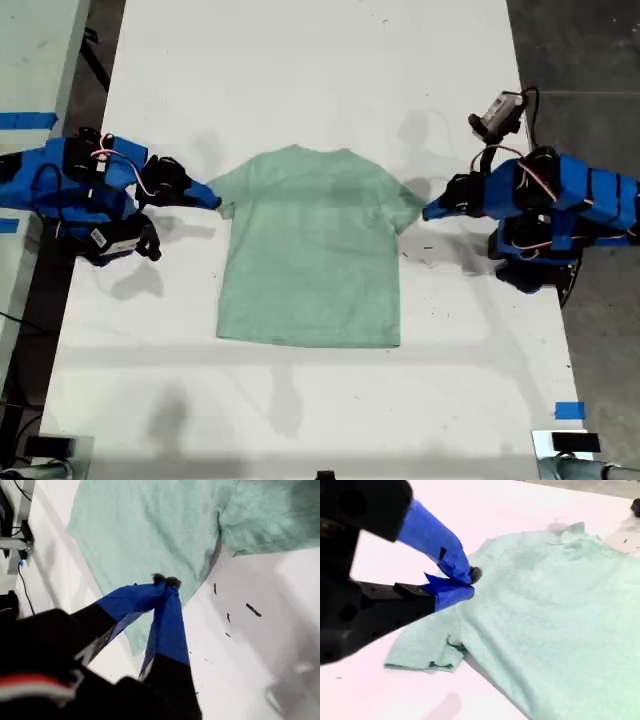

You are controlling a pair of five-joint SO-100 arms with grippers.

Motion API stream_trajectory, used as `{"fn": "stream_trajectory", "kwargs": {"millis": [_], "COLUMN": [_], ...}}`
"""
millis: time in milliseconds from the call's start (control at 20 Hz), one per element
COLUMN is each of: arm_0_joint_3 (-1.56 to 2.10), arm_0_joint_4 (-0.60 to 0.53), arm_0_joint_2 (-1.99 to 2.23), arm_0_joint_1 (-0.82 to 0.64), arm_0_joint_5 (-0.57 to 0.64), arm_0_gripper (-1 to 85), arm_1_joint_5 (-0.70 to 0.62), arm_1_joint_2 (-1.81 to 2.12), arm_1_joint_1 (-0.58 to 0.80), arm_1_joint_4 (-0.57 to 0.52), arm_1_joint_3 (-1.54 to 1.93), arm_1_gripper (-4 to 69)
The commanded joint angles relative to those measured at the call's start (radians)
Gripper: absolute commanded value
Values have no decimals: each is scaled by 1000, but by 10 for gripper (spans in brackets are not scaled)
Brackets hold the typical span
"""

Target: Fold tshirt

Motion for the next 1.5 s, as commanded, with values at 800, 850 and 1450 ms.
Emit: {"fn": "stream_trajectory", "kwargs": {"millis": [800, 850, 1450], "arm_0_joint_3": [-627, -624, -584], "arm_0_joint_4": [342, 341, 308], "arm_0_joint_2": [-552, -551, -548], "arm_0_joint_1": [-382, -382, -405], "arm_0_joint_5": [517, 517, 523], "arm_0_gripper": [1, 1, 4], "arm_1_joint_5": [-586, -600, -614], "arm_1_joint_2": [-676, -666, -811], "arm_1_joint_1": [380, 400, 462], "arm_1_joint_4": [351, 304, -163], "arm_1_joint_3": [-657, -592, -120], "arm_1_gripper": [367, 368, 372]}}
